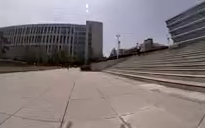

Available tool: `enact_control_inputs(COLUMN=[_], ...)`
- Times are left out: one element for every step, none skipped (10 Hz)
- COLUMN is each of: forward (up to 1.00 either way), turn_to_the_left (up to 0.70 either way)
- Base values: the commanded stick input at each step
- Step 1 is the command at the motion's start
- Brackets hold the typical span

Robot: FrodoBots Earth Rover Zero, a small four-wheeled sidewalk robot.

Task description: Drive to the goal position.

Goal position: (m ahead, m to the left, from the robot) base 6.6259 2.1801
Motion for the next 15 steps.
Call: enact_control_inputs(forward=[1.00, 1.00, 1.00, 1.00, 1.00, 1.00, 1.00, 1.00, 1.00, 1.00, 1.00, 1.00, 1.00, 1.00, 1.00], turn_to_the_left=[-0.01, -0.01, -0.01, -0.01, -0.01, -0.01, -0.01, -0.01, -0.01, -0.01, -0.01, 0.00, 0.04, 0.21, 0.38])
